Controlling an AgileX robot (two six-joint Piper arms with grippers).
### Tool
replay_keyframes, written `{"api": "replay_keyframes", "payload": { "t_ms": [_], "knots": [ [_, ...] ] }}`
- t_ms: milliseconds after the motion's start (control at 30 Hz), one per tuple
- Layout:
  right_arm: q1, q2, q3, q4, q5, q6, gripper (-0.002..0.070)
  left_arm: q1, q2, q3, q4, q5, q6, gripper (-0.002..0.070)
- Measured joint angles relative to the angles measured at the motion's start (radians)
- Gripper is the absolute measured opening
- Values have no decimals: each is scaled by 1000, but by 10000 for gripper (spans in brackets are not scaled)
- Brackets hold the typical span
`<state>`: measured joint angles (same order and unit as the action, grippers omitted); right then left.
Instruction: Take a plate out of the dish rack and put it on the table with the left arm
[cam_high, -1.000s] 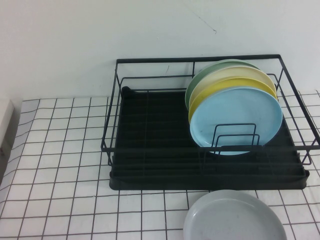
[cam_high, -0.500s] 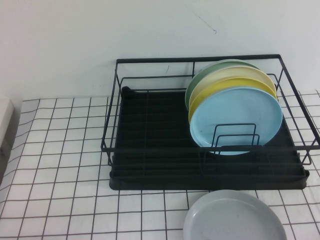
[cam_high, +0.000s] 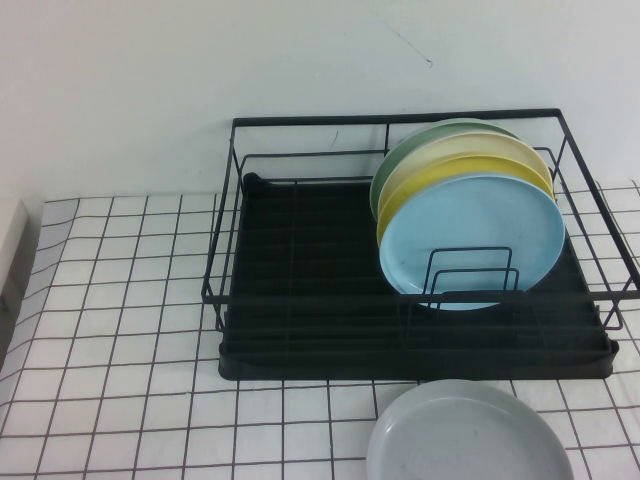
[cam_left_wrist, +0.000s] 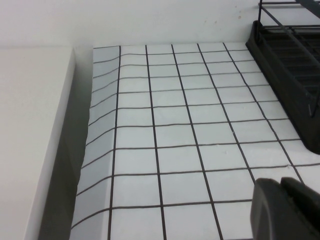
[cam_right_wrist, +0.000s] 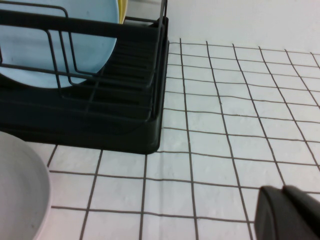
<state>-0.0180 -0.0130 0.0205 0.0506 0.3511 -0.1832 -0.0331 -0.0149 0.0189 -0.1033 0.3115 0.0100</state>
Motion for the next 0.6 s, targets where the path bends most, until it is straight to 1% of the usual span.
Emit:
{"api": "replay_keyframes", "payload": {
  "t_ms": [167, 300, 600],
  "knots": [
    [0, 0, 0, 0, 0, 0, -1, 0, 0, 3, 2, -55, 0, -3],
    [0, 0, 0, 0, 0, 0, -1, 0, 0, 3, -13, -132, -4, -3],
    [0, 0, 0, 0, 0, 0, -1, 0, 0, 3, -17, -533, -10, -3]
  ]
}}
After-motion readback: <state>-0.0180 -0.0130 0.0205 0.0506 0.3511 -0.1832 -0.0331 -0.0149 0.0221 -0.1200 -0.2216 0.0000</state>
